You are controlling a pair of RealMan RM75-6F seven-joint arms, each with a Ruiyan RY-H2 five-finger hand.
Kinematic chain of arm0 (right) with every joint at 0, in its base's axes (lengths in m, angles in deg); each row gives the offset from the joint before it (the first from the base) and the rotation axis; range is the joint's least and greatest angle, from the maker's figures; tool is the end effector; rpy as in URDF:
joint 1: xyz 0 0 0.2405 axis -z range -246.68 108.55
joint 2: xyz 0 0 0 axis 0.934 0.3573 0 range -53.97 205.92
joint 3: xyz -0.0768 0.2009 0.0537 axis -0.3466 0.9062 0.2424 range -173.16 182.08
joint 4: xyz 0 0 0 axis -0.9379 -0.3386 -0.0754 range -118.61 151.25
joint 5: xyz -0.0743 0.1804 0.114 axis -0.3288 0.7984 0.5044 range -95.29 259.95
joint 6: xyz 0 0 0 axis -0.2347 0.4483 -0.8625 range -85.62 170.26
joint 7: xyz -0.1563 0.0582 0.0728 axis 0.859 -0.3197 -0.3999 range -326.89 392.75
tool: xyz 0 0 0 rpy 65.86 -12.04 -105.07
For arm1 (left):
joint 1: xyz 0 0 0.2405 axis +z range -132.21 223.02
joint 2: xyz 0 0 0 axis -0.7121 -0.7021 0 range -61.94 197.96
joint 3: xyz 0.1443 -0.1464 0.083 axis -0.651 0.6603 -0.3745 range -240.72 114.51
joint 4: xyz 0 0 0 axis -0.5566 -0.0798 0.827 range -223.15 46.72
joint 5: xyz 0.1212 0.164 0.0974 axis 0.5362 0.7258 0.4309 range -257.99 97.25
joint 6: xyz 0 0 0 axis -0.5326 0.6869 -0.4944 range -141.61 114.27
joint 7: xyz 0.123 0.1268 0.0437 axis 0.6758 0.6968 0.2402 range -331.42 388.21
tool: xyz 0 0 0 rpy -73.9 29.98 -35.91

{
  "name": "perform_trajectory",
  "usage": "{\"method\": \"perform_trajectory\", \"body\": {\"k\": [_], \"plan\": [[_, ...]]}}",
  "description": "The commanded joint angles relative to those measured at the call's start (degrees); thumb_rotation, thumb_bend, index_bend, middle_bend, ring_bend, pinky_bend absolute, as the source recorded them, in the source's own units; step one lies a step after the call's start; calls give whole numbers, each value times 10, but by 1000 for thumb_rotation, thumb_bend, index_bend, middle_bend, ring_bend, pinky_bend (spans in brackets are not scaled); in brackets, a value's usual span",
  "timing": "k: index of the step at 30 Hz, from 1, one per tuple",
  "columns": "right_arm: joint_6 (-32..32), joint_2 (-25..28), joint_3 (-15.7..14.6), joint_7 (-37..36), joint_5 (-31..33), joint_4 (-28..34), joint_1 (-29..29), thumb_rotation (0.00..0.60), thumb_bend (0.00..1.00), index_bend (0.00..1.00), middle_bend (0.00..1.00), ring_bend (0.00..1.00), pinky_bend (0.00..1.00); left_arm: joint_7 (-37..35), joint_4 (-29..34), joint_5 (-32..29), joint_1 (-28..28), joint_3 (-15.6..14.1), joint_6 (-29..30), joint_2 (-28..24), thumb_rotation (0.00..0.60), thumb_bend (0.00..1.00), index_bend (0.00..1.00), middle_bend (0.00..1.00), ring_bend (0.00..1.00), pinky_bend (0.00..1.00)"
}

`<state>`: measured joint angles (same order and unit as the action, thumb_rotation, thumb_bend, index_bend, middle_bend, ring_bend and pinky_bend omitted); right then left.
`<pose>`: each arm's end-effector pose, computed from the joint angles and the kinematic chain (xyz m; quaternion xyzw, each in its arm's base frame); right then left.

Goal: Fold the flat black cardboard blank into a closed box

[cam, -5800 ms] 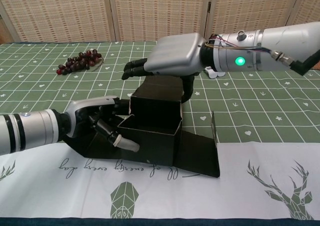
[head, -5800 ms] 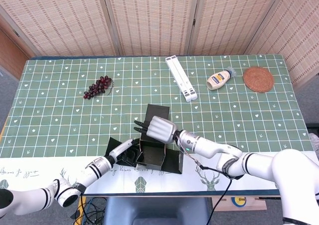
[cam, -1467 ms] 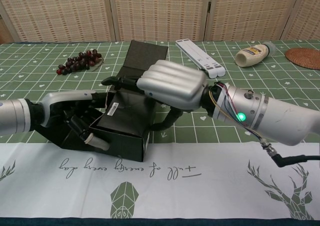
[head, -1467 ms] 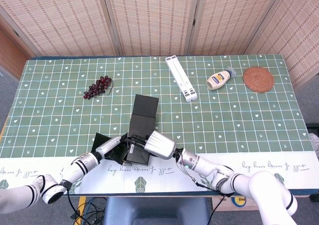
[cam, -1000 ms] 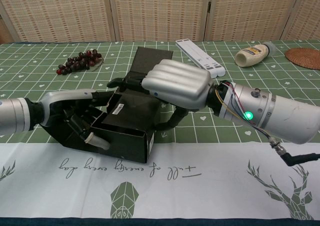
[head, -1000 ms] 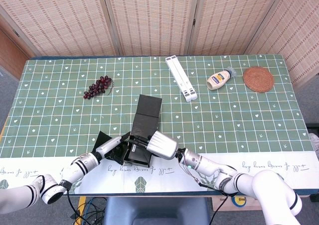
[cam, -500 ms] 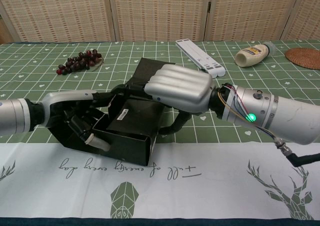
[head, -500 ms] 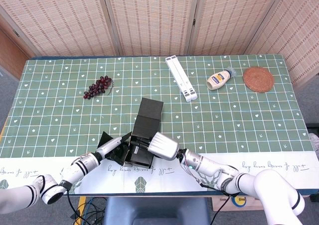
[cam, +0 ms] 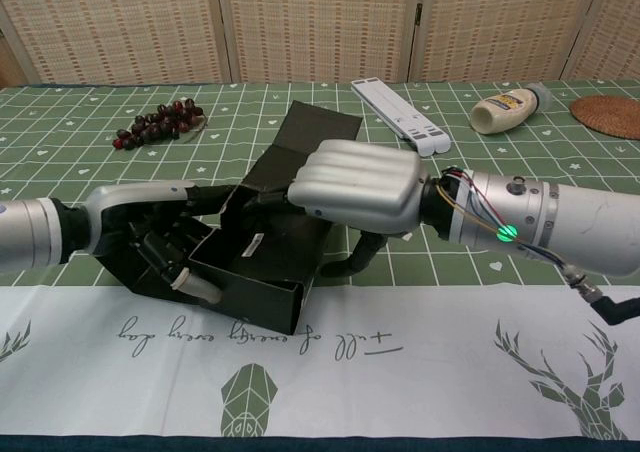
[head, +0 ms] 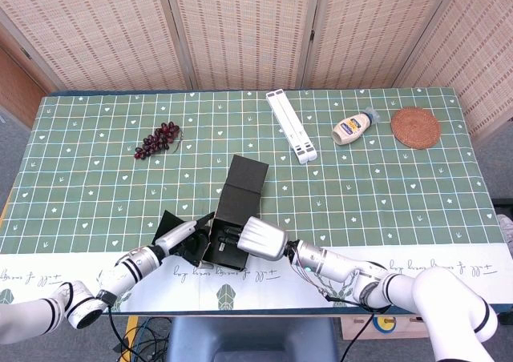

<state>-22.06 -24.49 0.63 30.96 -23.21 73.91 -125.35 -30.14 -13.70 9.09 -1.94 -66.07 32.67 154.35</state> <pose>-0.0450 -0.3178 -0.1086 0.8781 -0.0508 0.4297 0.2042 -0.1453 0.3259 -0.0834 -0.6307 -0.6674 -0.3827 0.1017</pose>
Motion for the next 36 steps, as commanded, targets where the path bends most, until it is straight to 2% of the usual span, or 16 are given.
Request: {"method": "perform_trajectory", "body": {"k": [1, 14, 21, 26, 36], "plan": [[8, 8, -3, 4, -4, 9, -5, 600, 267, 239, 313, 721, 921, 0, 0, 0, 0, 0, 0, 0, 600, 30, 0, 52, 474, 694], [33, 26, -6, 18, -6, 36, -17, 600, 269, 239, 313, 721, 921, 2, 1, -2, 2, 2, 2, 4, 600, 31, 12, 55, 476, 694], [28, 28, -2, 18, -3, 40, -15, 600, 269, 239, 312, 721, 921, 4, -3, -14, 5, 8, 2, 12, 600, 30, 101, 120, 485, 694], [27, 28, -2, 19, -2, 41, -14, 600, 269, 239, 312, 721, 921, 5, -2, -22, 6, 12, -3, 14, 600, 30, 212, 245, 503, 693], [58, 39, -6, 26, -5, 58, -29, 600, 273, 247, 318, 721, 921, 8, 0, -22, 8, 15, -4, 15, 600, 31, 206, 247, 503, 693]]}}
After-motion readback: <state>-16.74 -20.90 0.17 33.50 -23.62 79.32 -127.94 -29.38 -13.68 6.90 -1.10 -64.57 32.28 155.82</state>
